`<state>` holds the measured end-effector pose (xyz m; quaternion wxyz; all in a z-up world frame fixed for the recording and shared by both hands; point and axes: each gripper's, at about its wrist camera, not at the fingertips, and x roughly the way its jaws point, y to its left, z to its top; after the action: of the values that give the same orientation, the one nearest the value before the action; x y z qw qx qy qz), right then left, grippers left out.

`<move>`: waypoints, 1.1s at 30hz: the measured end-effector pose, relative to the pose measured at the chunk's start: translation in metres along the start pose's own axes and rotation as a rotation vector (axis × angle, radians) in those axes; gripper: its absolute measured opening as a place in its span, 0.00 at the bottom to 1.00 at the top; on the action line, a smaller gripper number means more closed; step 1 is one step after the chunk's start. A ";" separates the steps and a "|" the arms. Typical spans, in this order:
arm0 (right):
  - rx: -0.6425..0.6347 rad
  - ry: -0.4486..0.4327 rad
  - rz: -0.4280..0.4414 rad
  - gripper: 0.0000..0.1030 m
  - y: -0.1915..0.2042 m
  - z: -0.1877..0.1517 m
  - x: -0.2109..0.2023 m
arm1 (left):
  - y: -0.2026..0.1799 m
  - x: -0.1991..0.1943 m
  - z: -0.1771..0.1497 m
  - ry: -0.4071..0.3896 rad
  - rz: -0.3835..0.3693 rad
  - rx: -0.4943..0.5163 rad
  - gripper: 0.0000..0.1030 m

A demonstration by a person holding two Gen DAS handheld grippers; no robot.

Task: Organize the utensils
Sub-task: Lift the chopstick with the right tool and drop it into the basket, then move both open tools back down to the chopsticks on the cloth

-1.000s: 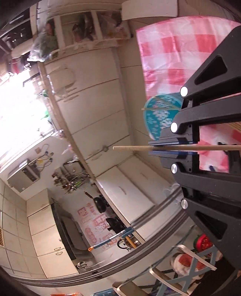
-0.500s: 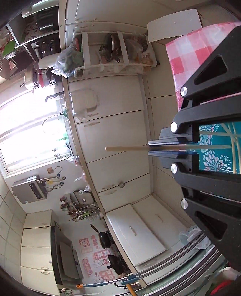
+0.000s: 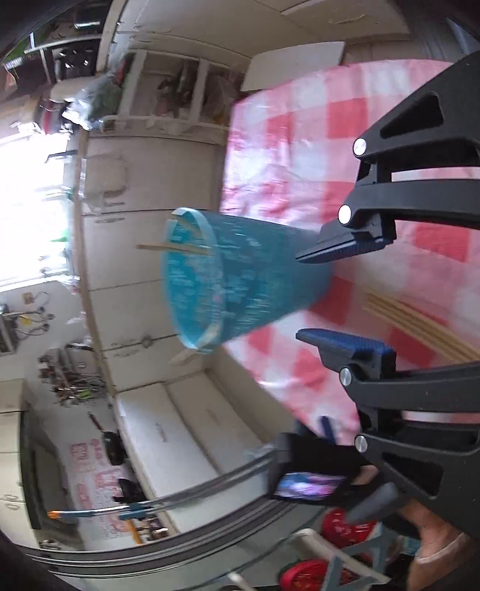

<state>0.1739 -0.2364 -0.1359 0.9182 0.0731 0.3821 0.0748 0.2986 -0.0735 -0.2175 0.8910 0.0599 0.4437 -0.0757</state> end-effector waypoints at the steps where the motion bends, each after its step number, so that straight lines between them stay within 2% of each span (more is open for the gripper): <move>1: 0.004 0.059 0.007 0.23 0.001 -0.013 0.009 | 0.000 0.000 0.000 0.000 0.002 0.000 0.89; 3: 0.031 0.158 0.012 0.18 0.001 -0.035 0.027 | 0.000 0.001 0.000 0.001 0.004 -0.002 0.89; 4: 0.043 0.175 0.011 0.17 0.002 -0.041 0.033 | 0.001 0.001 0.000 0.002 0.005 -0.004 0.89; 12: 0.081 0.233 -0.038 0.17 0.007 -0.048 0.069 | 0.005 0.002 0.000 0.001 0.001 -0.017 0.89; 19: 0.004 0.238 -0.064 0.10 0.007 -0.059 0.064 | 0.006 0.002 0.000 0.001 -0.001 -0.018 0.89; 25: -0.057 0.261 -0.104 0.09 -0.011 -0.068 0.047 | 0.003 0.000 -0.002 -0.012 -0.010 -0.004 0.89; 30: 0.005 0.224 -0.084 0.09 -0.038 -0.080 0.029 | -0.022 -0.018 -0.014 -0.023 -0.128 0.070 0.89; 33: 0.046 0.199 -0.065 0.09 -0.041 -0.082 0.027 | -0.042 -0.022 -0.022 -0.006 -0.141 0.114 0.89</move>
<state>0.1378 -0.2654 -0.2197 0.8758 0.0740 0.4751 0.0431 0.2604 -0.1094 -0.2150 0.8798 0.0789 0.4392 -0.1637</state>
